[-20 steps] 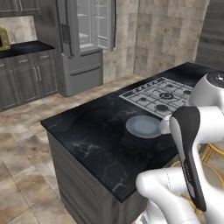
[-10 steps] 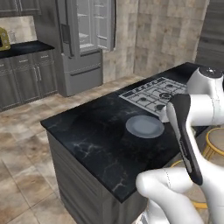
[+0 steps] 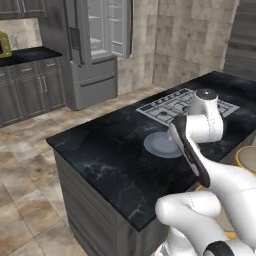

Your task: Retrieve the butter from the fridge and place it on a plate on the dining table. Then retrieve the butter knife by the fridge and place it near the plate.

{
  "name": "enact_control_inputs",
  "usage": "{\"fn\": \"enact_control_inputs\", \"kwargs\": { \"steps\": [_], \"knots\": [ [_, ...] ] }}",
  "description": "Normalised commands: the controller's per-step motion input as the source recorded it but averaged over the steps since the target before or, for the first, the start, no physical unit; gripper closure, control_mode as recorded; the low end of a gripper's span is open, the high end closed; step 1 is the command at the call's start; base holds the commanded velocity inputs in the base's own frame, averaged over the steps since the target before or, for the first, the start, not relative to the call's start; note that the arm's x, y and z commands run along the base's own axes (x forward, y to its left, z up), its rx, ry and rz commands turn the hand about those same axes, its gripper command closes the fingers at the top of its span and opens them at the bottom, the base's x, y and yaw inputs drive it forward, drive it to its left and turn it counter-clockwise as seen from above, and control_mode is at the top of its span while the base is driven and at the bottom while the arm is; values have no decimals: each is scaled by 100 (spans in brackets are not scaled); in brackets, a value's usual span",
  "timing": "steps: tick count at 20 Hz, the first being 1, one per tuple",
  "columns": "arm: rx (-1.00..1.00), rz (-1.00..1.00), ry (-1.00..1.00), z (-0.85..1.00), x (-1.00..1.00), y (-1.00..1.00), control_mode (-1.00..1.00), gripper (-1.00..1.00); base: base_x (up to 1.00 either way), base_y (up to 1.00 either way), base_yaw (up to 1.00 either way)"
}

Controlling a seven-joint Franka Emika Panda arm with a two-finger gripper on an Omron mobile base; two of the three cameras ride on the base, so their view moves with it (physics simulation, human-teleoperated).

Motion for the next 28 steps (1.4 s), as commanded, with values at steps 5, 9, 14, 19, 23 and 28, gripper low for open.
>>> {"fn": "enact_control_inputs", "kwargs": {
  "steps": [5, 9, 14, 19, 23, 28],
  "knots": [
    [20, 0, 19, -7, 95, -19, -100, 100, 0, 0, 0],
    [3, -1, 11, 0, 44, 0, -100, 100, 0, 0, 0],
    [0, -1, 7, -11, 22, 0, -100, 100, 0, 0, 0],
    [0, -1, 0, -37, 61, -1, -100, 100, 0, 0, 0],
    [0, 0, 1, -31, 65, 0, -100, 100, 0, 0, 0],
    [0, 0, 0, -44, 30, -5, -100, 100, 0, 0, 0]
  ]
}}
